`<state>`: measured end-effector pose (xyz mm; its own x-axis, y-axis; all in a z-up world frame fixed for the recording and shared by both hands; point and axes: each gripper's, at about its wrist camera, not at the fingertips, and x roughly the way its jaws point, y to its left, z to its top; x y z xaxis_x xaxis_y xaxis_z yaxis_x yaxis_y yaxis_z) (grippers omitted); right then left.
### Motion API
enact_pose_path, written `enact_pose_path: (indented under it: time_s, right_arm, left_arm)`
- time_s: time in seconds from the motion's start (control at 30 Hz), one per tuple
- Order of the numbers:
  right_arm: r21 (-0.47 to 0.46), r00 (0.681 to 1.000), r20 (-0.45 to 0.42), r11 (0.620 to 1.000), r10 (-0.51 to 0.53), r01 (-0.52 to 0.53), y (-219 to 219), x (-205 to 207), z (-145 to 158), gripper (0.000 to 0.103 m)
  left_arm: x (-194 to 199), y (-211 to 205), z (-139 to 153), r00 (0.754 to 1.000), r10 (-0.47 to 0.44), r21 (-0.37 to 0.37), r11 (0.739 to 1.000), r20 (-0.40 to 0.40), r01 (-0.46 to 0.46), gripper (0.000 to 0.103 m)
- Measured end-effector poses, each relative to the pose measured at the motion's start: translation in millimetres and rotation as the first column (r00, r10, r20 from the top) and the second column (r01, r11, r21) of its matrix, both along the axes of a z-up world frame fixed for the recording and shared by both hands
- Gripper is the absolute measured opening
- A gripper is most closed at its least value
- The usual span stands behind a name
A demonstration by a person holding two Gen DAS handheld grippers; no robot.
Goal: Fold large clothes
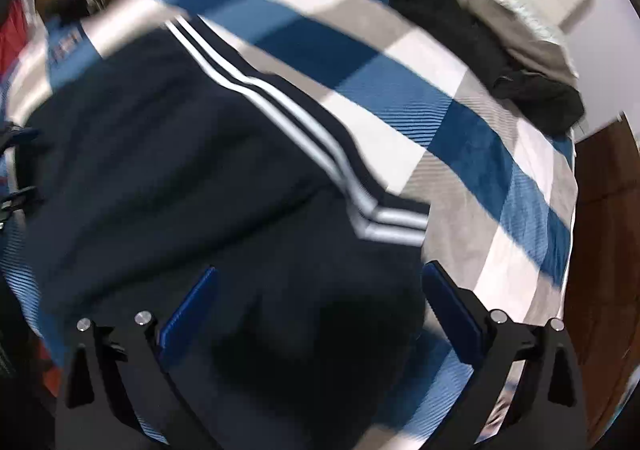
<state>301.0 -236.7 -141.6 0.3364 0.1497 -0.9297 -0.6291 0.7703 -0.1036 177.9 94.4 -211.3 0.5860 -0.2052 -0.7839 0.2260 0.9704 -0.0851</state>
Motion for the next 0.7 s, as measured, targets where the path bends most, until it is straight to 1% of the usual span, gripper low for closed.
enact_pose_path:
  time_s: [0.07, 0.1, 0.2, 0.27, 0.3, 0.37, 0.4, 0.47, 0.5, 0.57, 0.6, 0.7]
  right_arm:
    - [0.106, 0.998, 0.004, 0.993, -0.058, 0.057, -13.7, -34.4, 7.5, 0.098]
    - [0.164, 0.995, -0.004, 0.982, -0.097, 0.096, -17.7, -55.4, 7.3, 0.098]
    - [0.268, 0.98, -0.041, 0.943, -0.195, 0.199, -33.2, -90.3, -9.9, 0.098]
    - [0.357, 0.964, -0.092, 0.896, -0.248, 0.265, -45.9, -109.1, -32.9, 0.098]
    - [0.385, 0.956, -0.107, 0.875, -0.274, 0.294, -52.3, -114.0, -42.9, 0.098]
    - [0.443, 0.943, -0.115, 0.833, -0.313, 0.331, -64.6, -115.3, -60.0, 0.098]
    - [0.484, 0.94, -0.117, 0.808, -0.321, 0.336, -70.2, -117.7, -65.8, 0.098]
    - [0.508, 0.93, -0.14, 0.782, -0.339, 0.362, -76.9, -115.8, -76.0, 0.098]
    - [0.506, 0.926, -0.159, 0.777, -0.343, 0.374, -78.0, -115.5, -80.2, 0.098]
    - [0.47, 0.928, -0.164, 0.801, -0.333, 0.371, -75.2, -114.4, -92.8, 0.098]
    - [0.459, 0.928, -0.165, 0.807, -0.333, 0.371, -73.9, -114.2, -99.3, 0.098]
    - [0.472, 0.923, -0.163, 0.793, -0.35, 0.384, -74.1, -114.8, -104.8, 0.098]
  left_arm:
    - [0.4, 4.9, 7.8, 1.0, 0.005, -0.046, 0.999, -0.017, -0.006, 0.097]
    - [1.6, 6.8, 8.5, 0.999, 0.004, -0.055, 0.998, -0.033, -0.006, 0.097]
    - [3.6, 11.9, 2.8, 0.997, -0.02, -0.073, 0.997, -0.069, 0.015, 0.097]
    - [3.4, 13.4, -5.7, 0.992, -0.042, -0.09, 0.995, -0.117, 0.031, 0.097]
    - [4.7, 15.0, -13.2, 0.986, -0.064, -0.104, 0.993, -0.152, 0.049, 0.097]
    - [3.6, 18.8, -27.1, 0.977, -0.077, -0.099, 0.993, -0.201, 0.058, 0.097]
    - [3.0, 24.7, -33.1, 0.974, -0.084, -0.123, 0.991, -0.21, 0.059, 0.097]
    - [3.7, 33.0, -38.4, 0.971, -0.088, -0.164, 0.985, -0.222, 0.052, 0.097]
    - [4.3, 35.6, -41.2, 0.968, -0.091, -0.179, 0.983, -0.232, 0.049, 0.097]
    - [3.7, 34.1, -45.5, 0.966, -0.091, -0.163, 0.985, -0.24, 0.052, 0.097]
    - [3.0, 32.7, -47.8, 0.965, -0.09, -0.156, 0.986, -0.245, 0.052, 0.097]
    - [2.8, 30.0, -50.1, 0.964, -0.085, -0.151, 0.987, -0.254, 0.048, 0.097]
